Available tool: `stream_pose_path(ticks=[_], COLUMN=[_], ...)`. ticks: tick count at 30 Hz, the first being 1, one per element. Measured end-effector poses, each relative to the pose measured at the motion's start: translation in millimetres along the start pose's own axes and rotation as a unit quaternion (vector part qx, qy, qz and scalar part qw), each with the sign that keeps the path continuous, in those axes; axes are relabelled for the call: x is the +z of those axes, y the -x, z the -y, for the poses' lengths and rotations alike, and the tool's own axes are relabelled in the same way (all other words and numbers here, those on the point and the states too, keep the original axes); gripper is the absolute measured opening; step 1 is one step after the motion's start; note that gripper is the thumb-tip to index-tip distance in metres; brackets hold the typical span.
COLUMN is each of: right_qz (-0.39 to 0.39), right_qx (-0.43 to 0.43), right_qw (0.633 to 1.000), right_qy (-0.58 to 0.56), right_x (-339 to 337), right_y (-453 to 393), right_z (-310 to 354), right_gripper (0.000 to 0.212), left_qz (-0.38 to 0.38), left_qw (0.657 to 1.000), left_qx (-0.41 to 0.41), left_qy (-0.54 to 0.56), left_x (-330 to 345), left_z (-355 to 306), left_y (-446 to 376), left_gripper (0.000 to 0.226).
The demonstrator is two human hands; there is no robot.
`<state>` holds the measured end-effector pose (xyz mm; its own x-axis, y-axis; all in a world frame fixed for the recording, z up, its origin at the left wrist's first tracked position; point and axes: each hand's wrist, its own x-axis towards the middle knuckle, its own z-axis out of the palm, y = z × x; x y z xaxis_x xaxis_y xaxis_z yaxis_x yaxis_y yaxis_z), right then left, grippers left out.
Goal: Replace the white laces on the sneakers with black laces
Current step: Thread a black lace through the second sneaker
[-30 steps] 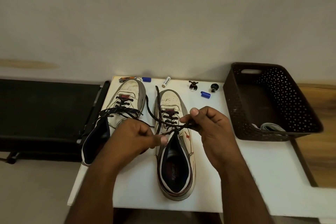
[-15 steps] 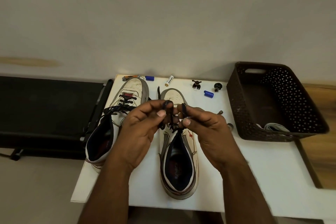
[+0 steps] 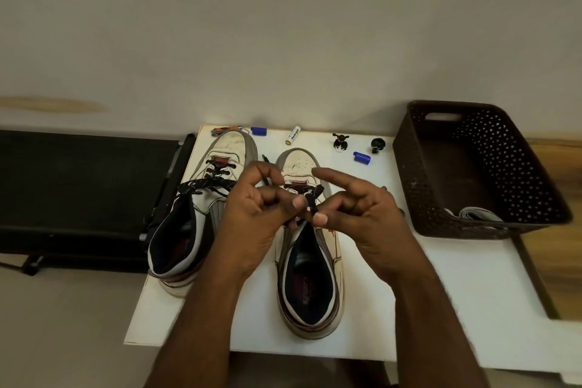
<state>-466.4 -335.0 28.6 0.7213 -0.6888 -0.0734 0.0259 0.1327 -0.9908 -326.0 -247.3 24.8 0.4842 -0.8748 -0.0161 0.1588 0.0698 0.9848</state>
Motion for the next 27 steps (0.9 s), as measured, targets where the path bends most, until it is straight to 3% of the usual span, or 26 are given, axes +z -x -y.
stream_pose_path(ticks=[4, 9, 11, 14, 16, 20, 23, 25, 27], right_qz=[0.016, -0.049, -0.057, -0.045, -0.043, -0.098, -0.087, -0.088, -0.095], right_qx=[-0.006, -0.037, -0.042, -0.045, -0.061, -0.233, -0.328, -0.330, -0.271], right_qw=[0.999, 0.996, 0.995, 0.995, 0.990, 0.928, 0.871, 0.844, 0.842], right_qy=[0.034, 0.062, 0.068, 0.078, 0.121, 0.274, 0.357, 0.413, 0.457], right_x=[-3, 1, 2, 2, 4, 13, 17, 16, 15], right_y=[2, -2, -3, -5, -6, -8, -12, -11, -9], right_z=[5, 1, -1, -5, -10, -15, -19, -20, -17], right_gripper=[0.035, 0.015, 0.016, 0.024, 0.032, 0.044, 0.046, 0.045, 0.035], left_qz=[-0.004, 0.015, 0.014, -0.063, -0.121, -0.209, -0.233, -0.232, -0.215], left_qw=[0.999, 0.998, 0.996, 0.992, 0.990, 0.978, 0.972, 0.971, 0.975], left_qx=[0.023, 0.031, 0.053, 0.075, 0.042, 0.003, -0.019, -0.034, -0.031], left_qy=[-0.024, -0.047, -0.075, -0.081, -0.052, -0.023, -0.038, -0.044, -0.040], left_x=[1, -2, -1, 3, 10, 19, 18, 17, 18], left_z=[3, 10, 9, 9, 10, 15, 19, 16, 11], left_y=[-1, 0, 0, -1, 0, -1, -4, -3, -2], left_gripper=[0.026, 0.037, 0.030, 0.004, 0.004, 0.008, 0.005, 0.014, 0.028])
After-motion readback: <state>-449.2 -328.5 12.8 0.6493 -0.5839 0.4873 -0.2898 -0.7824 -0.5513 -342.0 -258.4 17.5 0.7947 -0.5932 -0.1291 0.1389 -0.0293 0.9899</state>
